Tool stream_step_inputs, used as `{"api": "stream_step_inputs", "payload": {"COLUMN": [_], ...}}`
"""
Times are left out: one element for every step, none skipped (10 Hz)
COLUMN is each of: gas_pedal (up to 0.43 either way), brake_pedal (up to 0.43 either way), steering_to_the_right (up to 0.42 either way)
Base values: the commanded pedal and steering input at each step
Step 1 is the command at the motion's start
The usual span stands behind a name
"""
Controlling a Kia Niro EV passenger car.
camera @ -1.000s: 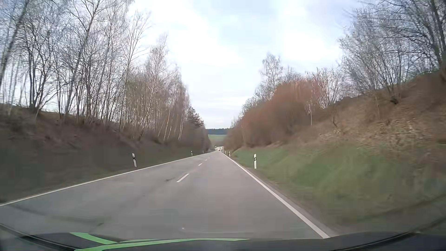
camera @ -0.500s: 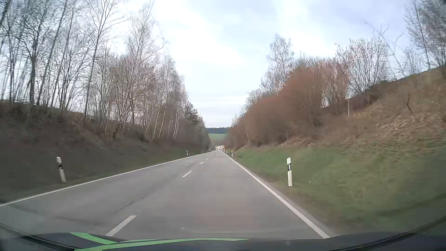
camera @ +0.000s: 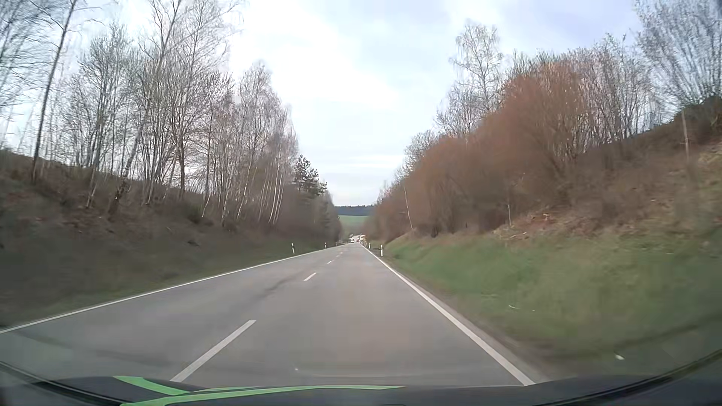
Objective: Follow the waypoints while adhering to traffic rules and regulations
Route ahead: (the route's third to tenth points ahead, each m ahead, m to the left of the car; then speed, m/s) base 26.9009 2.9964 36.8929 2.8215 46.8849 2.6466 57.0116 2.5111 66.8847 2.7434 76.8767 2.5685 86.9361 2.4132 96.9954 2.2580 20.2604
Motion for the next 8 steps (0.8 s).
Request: {"api": "stream_step_inputs", "payload": {"gas_pedal": [0.0, 0.0, 0.0, 0.0, 0.0, 0.0, 0.0, 0.0], "brake_pedal": [0.0, 0.0, 0.0, 0.0, 0.0, 0.0, 0.0, 0.0], "steering_to_the_right": [0.0, 0.0, 0.0, 0.0, 0.0, 0.0, 0.0, 0.0]}}
